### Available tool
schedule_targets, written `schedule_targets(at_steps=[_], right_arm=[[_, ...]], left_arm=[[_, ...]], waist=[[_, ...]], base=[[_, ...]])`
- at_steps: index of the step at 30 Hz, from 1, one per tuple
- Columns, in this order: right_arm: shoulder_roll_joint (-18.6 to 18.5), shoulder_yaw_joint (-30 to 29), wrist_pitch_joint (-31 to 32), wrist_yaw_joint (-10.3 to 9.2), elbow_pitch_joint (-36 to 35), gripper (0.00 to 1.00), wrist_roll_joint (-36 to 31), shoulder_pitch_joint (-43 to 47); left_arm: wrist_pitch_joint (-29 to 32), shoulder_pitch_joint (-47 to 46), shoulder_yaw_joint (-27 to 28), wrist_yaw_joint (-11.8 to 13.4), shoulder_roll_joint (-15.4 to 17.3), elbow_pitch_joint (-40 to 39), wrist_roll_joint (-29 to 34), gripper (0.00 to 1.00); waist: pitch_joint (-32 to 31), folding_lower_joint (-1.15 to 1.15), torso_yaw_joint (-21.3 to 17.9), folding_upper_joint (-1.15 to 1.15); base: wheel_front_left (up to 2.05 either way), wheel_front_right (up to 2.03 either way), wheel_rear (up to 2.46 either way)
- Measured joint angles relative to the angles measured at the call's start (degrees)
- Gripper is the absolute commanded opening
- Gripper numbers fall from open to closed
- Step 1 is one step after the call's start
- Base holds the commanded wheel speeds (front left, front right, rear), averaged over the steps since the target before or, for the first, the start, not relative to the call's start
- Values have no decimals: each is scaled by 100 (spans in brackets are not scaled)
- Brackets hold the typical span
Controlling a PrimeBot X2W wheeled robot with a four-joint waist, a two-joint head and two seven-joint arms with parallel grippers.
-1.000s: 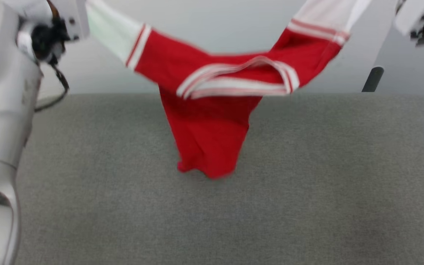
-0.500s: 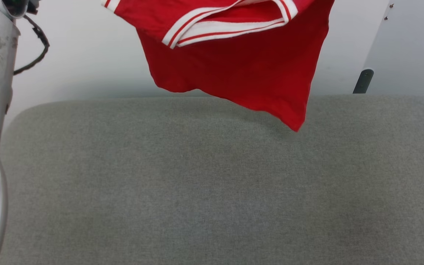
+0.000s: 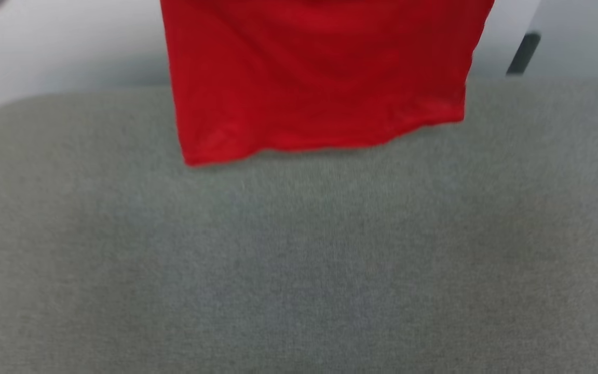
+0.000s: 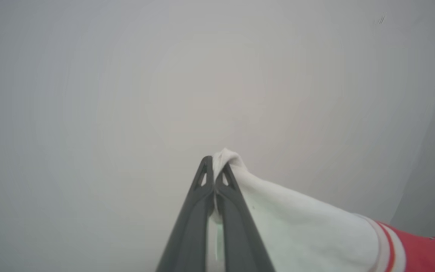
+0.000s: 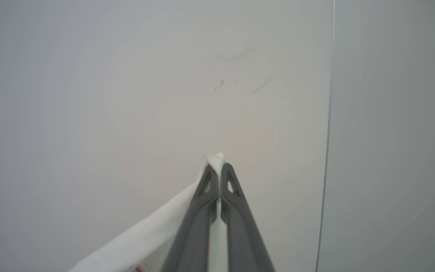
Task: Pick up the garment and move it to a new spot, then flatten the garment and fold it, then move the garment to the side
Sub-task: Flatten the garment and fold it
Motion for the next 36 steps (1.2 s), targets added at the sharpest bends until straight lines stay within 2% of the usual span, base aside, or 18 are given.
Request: schedule_targets(at_steps=[5,10,14,18,23,29,33,36], right_arm=[[-172,-153,-1010,0,254,0,-535,-771],[-321,-459,-1278,0,294,0,-1115,-1510],[-435,-920,-1308,0,-498,0,-1780,-1884],[-258,-1483,-1305,0,-894,0,-2324,-1823],[94,-1847,-1306,1,-1051,0,-2770,-1351],[215,-1975,-1305,2,-1050,0,-2899,-1029],[360,-1808,-1304,2,-784,0,-2633,-759],[332,-1633,-1305,2,-566,0,-2336,-643]], left_arm=[[-786,-800,134,202,-69,-212,80,0],[-1183,-1574,231,224,-191,-313,71,0],[-1607,-2096,325,145,-246,-415,66,0],[-1893,-2214,476,121,-334,-269,-88,0],[-2113,-1939,442,44,-401,55,-116,0],[-2225,-1634,419,-63,-465,348,-181,0],[-2084,-1374,383,-108,-534,536,-268,0],[-1898,-1145,322,-141,-541,627,-308,0]], waist=[[687,0,-28,0],[1492,0,-36,0],[2191,0,-28,0],[2901,0,1,0],[3709,0,57,0],[4334,0,170,0],[4359,0,267,0],[4231,0,301,0]], base=[[0,0,0],[0,0,0],[0,0,0],[0,0,0],[0,0,0],[0,0,0],[0,0,0],[0,0,0]])
